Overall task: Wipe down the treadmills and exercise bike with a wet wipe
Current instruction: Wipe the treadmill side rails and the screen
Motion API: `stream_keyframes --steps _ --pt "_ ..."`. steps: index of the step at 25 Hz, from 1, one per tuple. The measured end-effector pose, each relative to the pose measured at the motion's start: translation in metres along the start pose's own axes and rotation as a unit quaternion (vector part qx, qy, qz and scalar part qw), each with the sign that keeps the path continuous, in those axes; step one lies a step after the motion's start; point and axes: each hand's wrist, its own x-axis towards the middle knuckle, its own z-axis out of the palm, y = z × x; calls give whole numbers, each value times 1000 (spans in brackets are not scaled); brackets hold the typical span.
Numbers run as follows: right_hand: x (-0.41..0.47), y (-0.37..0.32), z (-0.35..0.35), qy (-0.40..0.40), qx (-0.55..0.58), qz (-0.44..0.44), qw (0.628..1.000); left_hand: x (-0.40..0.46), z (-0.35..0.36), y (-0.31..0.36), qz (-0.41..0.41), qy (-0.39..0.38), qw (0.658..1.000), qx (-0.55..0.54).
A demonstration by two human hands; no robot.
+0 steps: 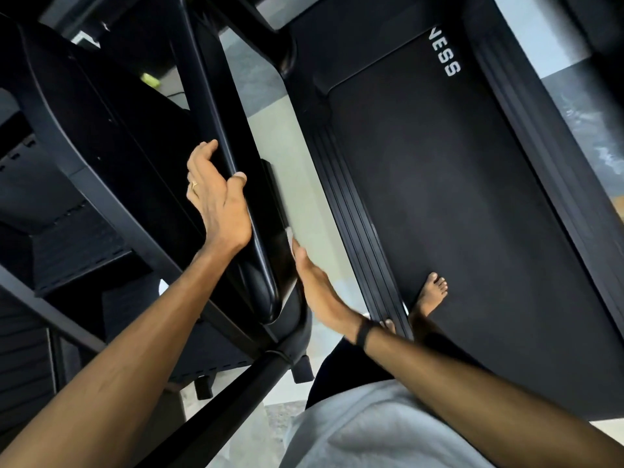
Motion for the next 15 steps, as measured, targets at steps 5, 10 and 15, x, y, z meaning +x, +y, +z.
stream_keyframes --steps 5,10,15 --pt "-19 -26 18 -7 -130 -141 981 10 0 2 -21 25 999 -1" --pt "76 -60 3 44 -80 -77 993 12 -2 1 43 -49 998 -2" --pt "0 -25 -5 -26 -119 -5 993 19 -1 1 51 -36 998 15"
